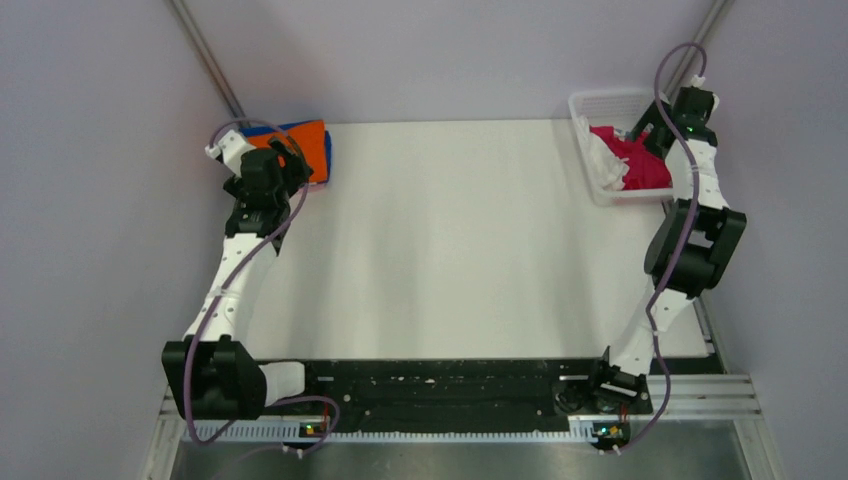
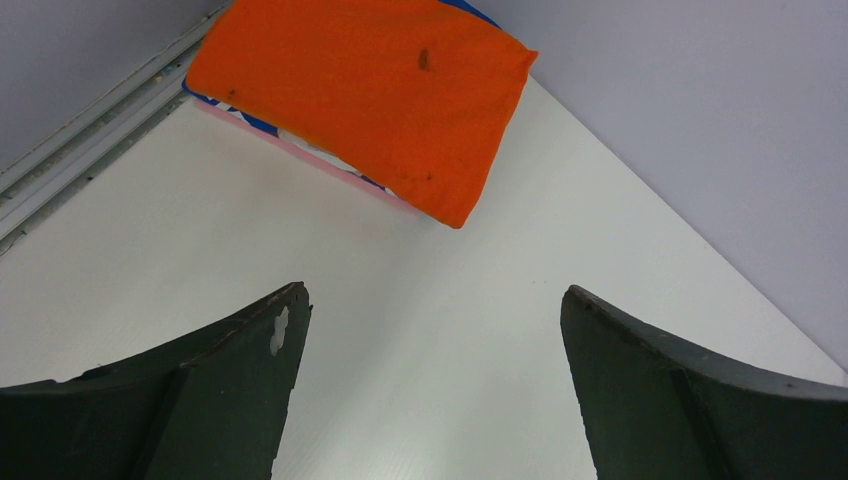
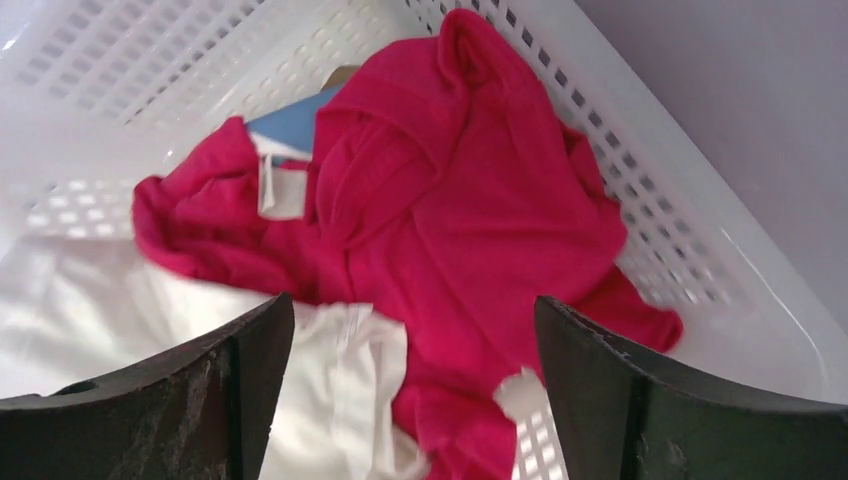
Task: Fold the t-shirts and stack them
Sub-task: Grab crumpled tshirt from bin with the right arm
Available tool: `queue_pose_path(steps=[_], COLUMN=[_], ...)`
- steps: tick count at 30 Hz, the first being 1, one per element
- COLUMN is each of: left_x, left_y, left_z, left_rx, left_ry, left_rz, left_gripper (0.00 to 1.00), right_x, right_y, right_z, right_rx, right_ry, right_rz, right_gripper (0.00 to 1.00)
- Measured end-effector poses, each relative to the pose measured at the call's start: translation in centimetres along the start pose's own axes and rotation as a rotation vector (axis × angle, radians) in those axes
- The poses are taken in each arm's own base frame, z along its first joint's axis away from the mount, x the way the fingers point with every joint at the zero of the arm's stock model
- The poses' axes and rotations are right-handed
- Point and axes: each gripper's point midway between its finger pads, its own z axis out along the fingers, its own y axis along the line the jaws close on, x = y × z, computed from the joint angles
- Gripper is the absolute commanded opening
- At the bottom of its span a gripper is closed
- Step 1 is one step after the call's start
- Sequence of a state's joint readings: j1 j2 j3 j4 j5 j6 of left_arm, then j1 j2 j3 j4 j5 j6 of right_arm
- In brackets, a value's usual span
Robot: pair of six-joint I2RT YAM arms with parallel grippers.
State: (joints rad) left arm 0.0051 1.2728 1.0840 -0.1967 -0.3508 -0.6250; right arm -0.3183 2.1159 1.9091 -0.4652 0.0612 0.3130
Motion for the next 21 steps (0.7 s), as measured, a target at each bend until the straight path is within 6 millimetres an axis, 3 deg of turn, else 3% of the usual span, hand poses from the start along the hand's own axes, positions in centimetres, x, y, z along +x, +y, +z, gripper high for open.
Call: queue_pose_path(steps=[7,10,11,14,16,19,21], left_x=[1.0,0.9,0.9,0.8,0.7,0.7,0.7], left_y=[-1.0,-1.6,-1.7,-2.2,-2.6,-2.9,-3.1], left_z=[2.5,3.3,3.5,4.1,4.4,4.7,4.7], left_rx=[0.008,0.012,0.014,0.023,0.031,0.039,0.045], left_ry=[0.032,0.033,0.035,0.036,0.037,0.041,0.044], left_rz=[0.004,0.002,0.002,0.0,-0.002,-0.003,-0.002], left_gripper=[0.99,0.99,0.99,0.99,0.99,0.99,0.99], right_x=[0.6,1.1,1.4,1.6,1.2,0.6,0.1], right_y=[-1.0,-1.6,-1.7,-1.7,-1.5,-1.2,-0.8], right_z=[7.1,9.0,9.6,10.6,11.0,11.2,11.1], right_rx=[0.044,0.068,0.069,0.064,0.055,0.036,0.019], right_ry=[0.01,-0.001,-0.002,-0.018,-0.042,-0.066,-0.079], right_rz=[-0.011,-0.023,-0.026,-0.031,-0.031,-0.036,-0.039], right_gripper=[0.83,0.73,0.68,0.31,0.15,0.0,0.0])
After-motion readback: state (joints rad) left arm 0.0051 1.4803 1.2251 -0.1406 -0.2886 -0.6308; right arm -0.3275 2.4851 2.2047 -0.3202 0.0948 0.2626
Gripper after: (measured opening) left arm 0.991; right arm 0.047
